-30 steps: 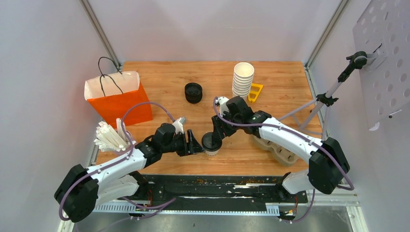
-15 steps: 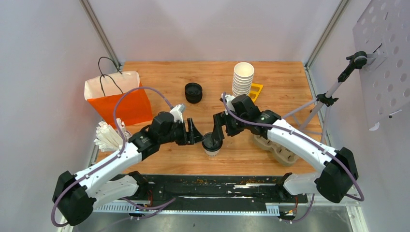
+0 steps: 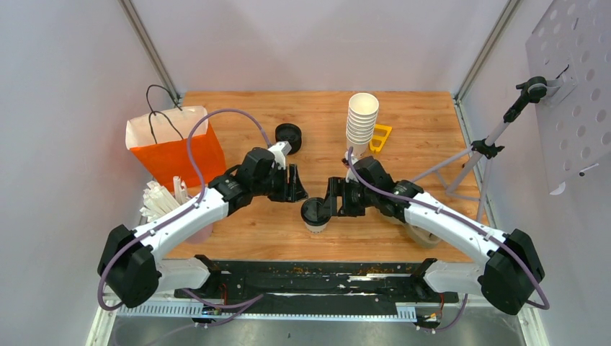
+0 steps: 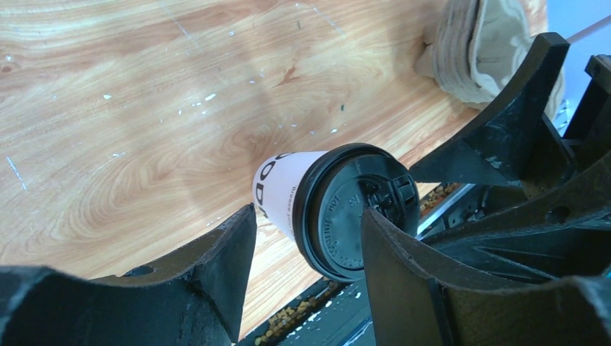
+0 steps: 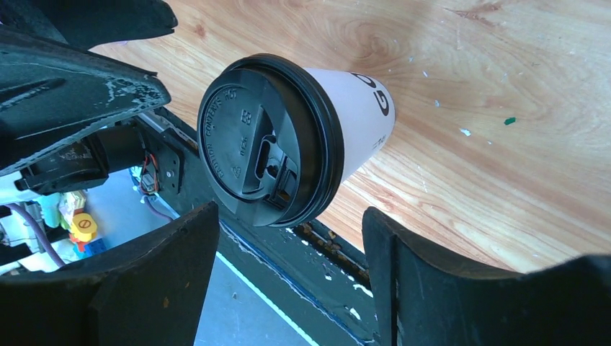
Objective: Pack the takeout coffee
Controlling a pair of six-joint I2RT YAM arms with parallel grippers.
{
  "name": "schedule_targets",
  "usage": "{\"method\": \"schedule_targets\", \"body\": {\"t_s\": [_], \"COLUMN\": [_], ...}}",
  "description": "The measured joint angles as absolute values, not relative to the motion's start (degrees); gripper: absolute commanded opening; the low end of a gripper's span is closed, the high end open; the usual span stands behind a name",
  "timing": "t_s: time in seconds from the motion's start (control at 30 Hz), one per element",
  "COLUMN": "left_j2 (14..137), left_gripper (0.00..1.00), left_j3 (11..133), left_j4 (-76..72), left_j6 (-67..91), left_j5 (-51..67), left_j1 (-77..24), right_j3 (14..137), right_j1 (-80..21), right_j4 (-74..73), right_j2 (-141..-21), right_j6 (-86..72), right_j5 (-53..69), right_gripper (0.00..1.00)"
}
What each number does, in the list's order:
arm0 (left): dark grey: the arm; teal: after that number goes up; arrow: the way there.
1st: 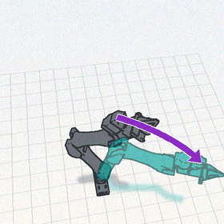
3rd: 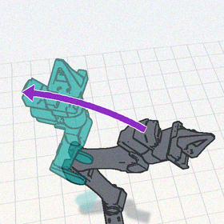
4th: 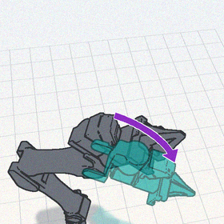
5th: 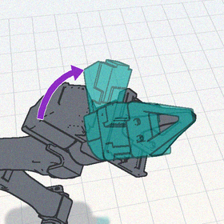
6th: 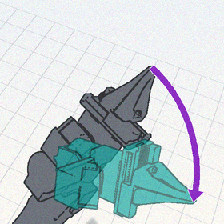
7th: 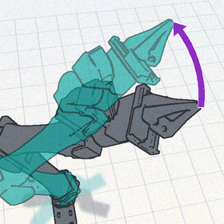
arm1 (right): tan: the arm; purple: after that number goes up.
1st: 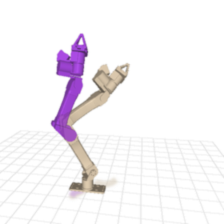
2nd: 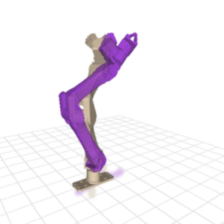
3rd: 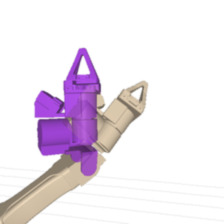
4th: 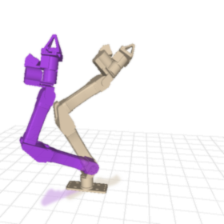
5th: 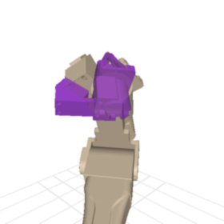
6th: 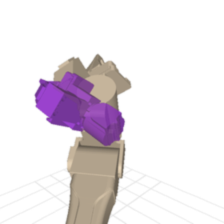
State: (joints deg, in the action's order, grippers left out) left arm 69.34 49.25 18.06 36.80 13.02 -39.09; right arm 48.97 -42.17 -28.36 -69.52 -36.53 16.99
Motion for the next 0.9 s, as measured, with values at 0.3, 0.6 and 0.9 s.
{"method": "schedule_targets", "body": {"t_s": [0.3,0.6,0.9], "left_j2": [70.7,71.2,71.9], "left_gripper": [0.59,0.57,0.52], "left_j3": [48.1,45.3,44.6], "left_j4": [17.5,16.5,13.7], "left_j6": [35.6,35.7,35.9], "left_j5": [13.7,15.2,16.3], "left_j1": [-39.0,-39.0,-39.0], "right_j3": [46.6,43.9,42.6], "right_j1": [-42.2,-42.2,-42.1], "right_j4": [-24.0,-21.3,-18.1], "right_j2": [-69.8,-70.1,-70.1], "right_j6": [-39.4,-39.6,-40.0], "right_j5": [18.5,19.7,21.2], "right_gripper": [0.65,0.57,0.43]}}
